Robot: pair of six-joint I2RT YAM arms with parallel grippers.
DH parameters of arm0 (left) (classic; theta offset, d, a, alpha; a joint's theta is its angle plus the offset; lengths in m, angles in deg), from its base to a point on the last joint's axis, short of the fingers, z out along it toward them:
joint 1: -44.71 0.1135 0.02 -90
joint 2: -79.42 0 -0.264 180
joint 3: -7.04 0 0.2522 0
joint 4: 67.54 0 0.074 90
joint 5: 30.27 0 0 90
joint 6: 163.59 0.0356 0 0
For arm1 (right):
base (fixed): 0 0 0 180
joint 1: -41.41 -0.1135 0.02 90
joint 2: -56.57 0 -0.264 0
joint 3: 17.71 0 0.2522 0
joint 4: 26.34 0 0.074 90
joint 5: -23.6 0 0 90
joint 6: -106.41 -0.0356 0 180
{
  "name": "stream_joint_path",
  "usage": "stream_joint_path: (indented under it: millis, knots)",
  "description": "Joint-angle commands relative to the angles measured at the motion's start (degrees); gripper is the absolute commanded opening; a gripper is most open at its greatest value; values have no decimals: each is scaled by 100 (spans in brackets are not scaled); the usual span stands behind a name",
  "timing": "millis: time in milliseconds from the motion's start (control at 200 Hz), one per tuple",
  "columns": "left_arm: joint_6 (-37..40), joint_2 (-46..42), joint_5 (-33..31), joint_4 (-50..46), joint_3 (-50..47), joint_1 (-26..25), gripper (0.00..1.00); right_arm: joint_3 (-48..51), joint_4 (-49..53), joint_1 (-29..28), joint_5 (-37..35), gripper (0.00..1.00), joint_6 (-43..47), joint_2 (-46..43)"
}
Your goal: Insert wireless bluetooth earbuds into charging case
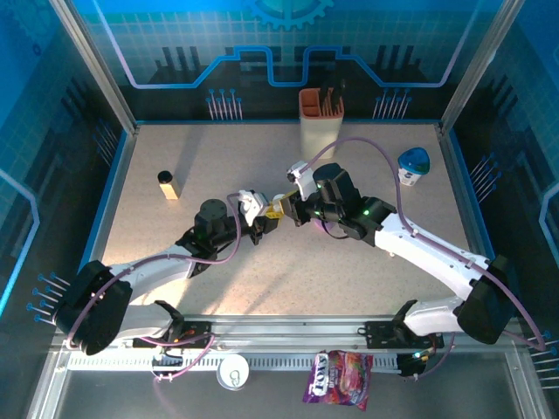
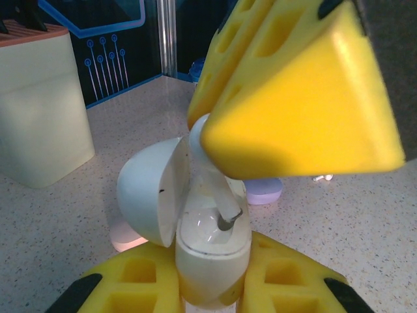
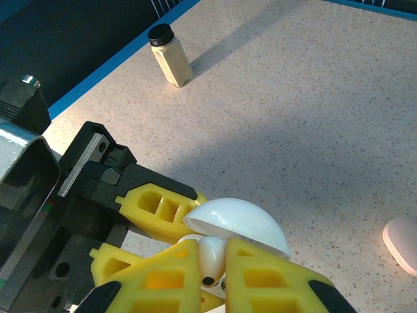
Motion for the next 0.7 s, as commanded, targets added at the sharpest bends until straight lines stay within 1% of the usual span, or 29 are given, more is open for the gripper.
stream_joint_path:
  millis: [0,325,480,580,695]
  knots:
    - [-213,-47,-89,62,176,-31,0,-82,128,-122,-33,13,140,110]
    - [-871,-64,-201,86,387,4,0,374,-421,-175,4,13,123,112]
    - [-1048,-83,-251,134,387,56,0,503,-496,-167,-210,12,79,1]
    - [-1173,-90,-307,176,392,86,0,558,-505,-149,-260,13,72,-42]
    - [-1327,-77,-344,273,404,117,0,612,-532,-141,-260,12,48,-57]
